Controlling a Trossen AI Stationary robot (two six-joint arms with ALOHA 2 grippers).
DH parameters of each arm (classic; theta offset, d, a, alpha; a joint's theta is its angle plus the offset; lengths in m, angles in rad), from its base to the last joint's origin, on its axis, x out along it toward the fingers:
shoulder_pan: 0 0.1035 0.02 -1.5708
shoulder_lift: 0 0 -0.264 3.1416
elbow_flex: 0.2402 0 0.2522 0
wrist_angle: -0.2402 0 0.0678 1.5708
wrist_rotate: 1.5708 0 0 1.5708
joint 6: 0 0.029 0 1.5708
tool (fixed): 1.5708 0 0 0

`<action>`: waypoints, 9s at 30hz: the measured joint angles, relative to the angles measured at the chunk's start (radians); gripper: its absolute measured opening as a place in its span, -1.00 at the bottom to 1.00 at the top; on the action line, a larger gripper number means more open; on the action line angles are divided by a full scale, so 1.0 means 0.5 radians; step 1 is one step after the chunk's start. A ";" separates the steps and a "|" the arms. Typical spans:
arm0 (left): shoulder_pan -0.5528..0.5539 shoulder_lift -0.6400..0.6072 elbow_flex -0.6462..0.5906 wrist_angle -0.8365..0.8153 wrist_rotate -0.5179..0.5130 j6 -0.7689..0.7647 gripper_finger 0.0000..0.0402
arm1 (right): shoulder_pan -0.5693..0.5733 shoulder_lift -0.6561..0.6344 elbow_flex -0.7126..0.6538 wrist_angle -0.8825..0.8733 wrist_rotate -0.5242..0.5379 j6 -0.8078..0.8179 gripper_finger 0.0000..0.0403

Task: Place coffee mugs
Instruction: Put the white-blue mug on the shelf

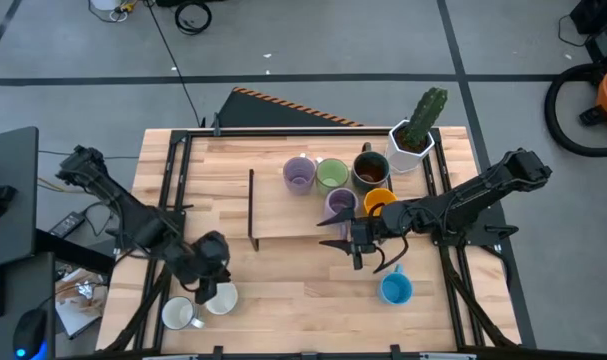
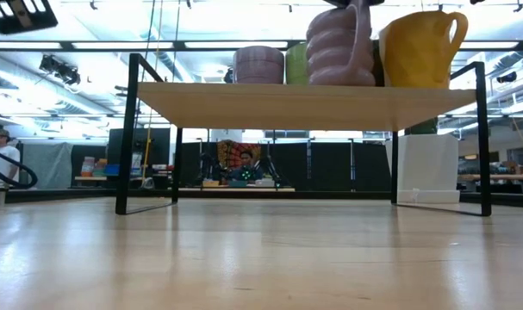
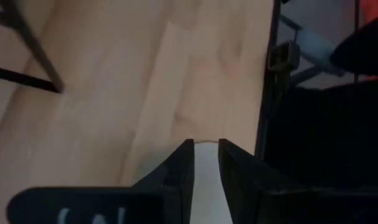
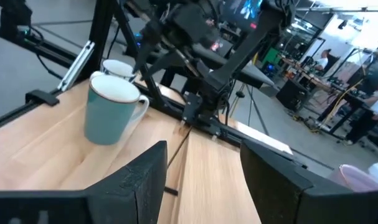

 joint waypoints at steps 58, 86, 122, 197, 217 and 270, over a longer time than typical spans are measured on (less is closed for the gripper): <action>-0.080 1.085 1.085 -1.082 0.314 -0.345 -0.12 | -0.065 0.029 -0.005 -0.001 -0.127 0.105 0.04; -0.383 1.257 1.084 -0.843 0.078 -0.140 0.04 | -0.080 0.030 -0.005 -0.018 -0.133 0.196 0.04; -0.267 1.454 1.083 -0.938 0.259 0.179 -0.85 | -0.080 0.030 -0.005 -0.016 -0.132 0.196 0.04; 0.828 0.574 2.268 -1.139 0.986 1.152 -0.84 | 0.028 0.030 -0.005 -0.015 0.122 0.207 0.04; 1.221 0.595 2.267 -1.301 0.982 1.865 -0.85 | 0.030 0.030 -0.005 -0.024 0.135 0.211 0.04; 1.482 0.898 1.672 -1.527 0.492 2.886 -0.83 | 0.084 0.030 -0.005 0.030 0.172 0.199 0.04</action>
